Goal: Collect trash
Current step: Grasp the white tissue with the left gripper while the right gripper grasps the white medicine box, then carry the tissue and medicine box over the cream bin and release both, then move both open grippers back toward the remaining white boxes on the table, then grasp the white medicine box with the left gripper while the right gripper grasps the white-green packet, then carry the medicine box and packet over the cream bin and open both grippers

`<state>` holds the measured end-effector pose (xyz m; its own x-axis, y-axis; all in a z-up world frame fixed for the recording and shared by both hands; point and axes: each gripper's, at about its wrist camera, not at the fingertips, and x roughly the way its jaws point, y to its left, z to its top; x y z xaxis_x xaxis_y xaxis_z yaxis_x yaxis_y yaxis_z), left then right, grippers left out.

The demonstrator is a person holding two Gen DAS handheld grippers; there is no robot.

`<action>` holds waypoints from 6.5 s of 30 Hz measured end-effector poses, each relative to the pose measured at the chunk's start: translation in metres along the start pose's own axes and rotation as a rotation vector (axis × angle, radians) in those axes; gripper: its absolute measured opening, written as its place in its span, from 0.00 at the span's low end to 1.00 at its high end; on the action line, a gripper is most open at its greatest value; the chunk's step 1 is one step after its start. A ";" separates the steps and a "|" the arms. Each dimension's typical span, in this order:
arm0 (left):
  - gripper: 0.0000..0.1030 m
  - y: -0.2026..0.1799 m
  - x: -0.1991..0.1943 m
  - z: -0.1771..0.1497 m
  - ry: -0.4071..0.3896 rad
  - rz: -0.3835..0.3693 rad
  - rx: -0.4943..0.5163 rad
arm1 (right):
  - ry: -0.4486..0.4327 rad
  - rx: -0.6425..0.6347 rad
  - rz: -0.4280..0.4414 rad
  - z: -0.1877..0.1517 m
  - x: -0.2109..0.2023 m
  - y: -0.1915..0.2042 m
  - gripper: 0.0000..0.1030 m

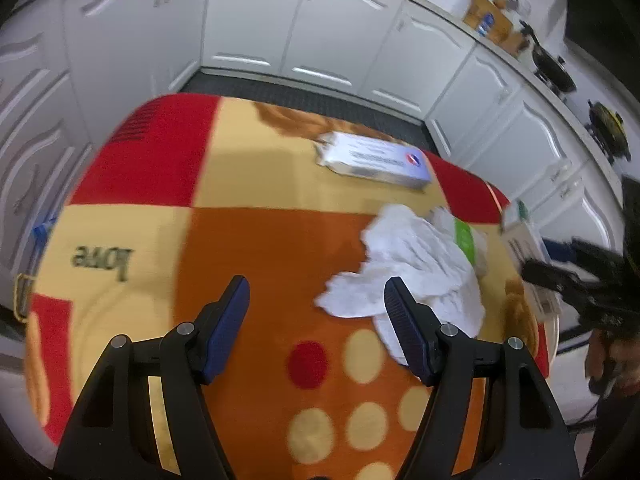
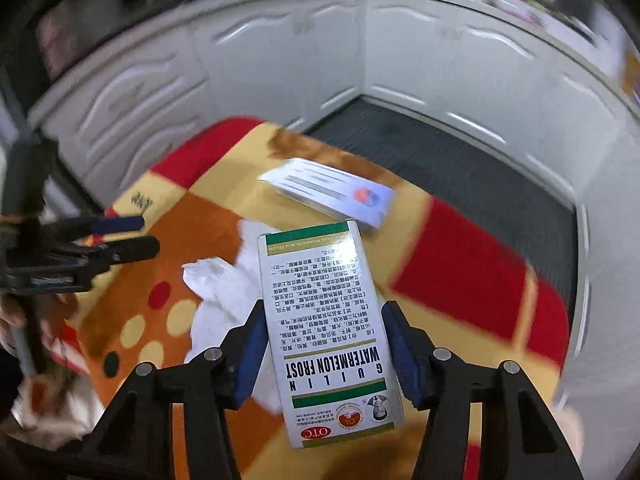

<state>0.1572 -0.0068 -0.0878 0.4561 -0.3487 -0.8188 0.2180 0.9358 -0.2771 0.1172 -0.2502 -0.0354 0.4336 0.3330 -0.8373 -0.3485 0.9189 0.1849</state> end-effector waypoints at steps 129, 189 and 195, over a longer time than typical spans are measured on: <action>0.71 -0.101 0.131 0.105 0.173 0.088 0.814 | -0.098 0.144 0.112 -0.052 0.027 -0.053 0.43; 0.49 -0.241 0.010 -0.067 0.036 0.001 0.473 | -0.258 0.536 -0.188 -0.203 -0.113 -0.085 0.41; 0.49 -0.286 0.024 -0.070 0.056 -0.041 0.518 | -0.268 0.609 -0.244 -0.227 -0.130 -0.117 0.41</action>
<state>0.0455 -0.2788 -0.0639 0.3949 -0.3678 -0.8419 0.6395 0.7679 -0.0355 -0.0869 -0.4492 -0.0645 0.6569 0.0715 -0.7506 0.2776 0.9026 0.3290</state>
